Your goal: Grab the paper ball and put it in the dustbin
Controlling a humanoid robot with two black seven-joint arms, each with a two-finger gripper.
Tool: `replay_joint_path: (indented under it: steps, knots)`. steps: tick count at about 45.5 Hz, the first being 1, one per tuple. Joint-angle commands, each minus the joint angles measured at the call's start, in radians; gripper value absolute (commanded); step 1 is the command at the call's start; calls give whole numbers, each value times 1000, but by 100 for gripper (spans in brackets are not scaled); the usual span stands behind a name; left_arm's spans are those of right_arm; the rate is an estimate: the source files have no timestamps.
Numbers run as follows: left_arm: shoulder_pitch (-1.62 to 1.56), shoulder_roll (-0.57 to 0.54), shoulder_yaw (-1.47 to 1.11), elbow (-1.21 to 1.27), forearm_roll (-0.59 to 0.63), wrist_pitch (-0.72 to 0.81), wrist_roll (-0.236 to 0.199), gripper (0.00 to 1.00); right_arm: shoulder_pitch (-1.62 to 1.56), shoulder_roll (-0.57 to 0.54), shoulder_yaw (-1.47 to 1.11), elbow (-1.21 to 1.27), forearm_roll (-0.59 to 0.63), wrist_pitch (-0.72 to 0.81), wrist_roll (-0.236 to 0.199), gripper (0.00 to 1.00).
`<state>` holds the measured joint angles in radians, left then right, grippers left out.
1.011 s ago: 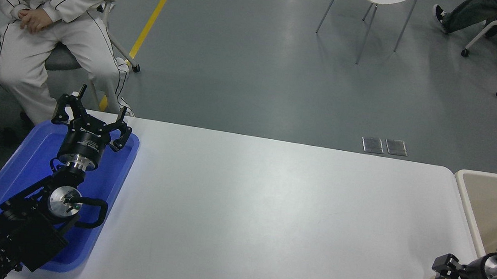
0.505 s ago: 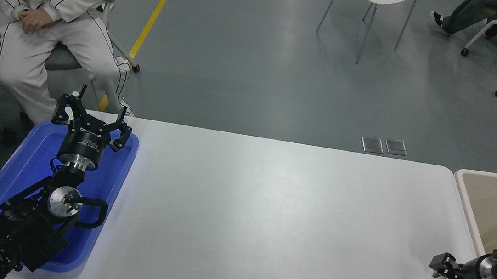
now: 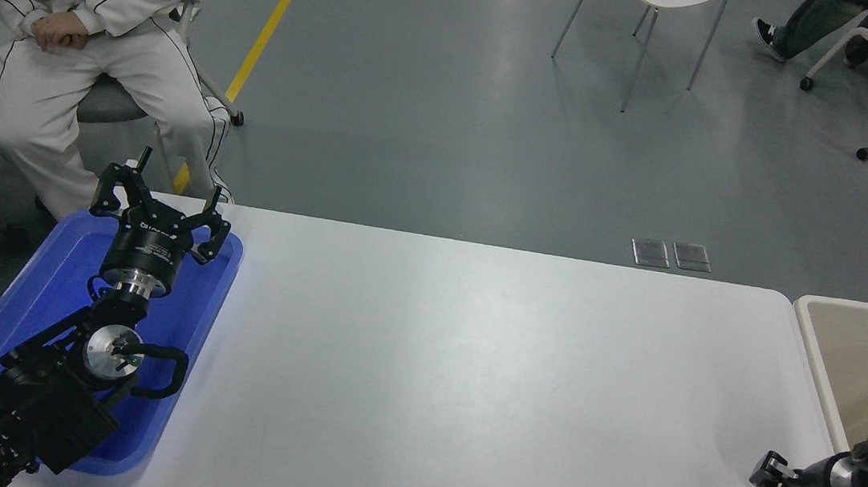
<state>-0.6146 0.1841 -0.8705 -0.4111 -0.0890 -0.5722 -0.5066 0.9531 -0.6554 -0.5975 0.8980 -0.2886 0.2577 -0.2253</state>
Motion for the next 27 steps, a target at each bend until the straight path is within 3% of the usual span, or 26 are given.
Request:
replay_joint_path:
  steps: [1, 16, 27]
  knots:
    - [-1, 0, 1, 0, 0, 0, -1, 100, -11, -10, 4, 4, 86, 5, 0, 0]
    - [-1, 0, 1, 0, 0, 0, 0, 100, 47, -90, -45, 102, 66, 11, 0, 0]
    - [-1, 0, 1, 0, 0, 0, 0, 100, 329, -127, -278, 304, 17, 118, 1, 0]
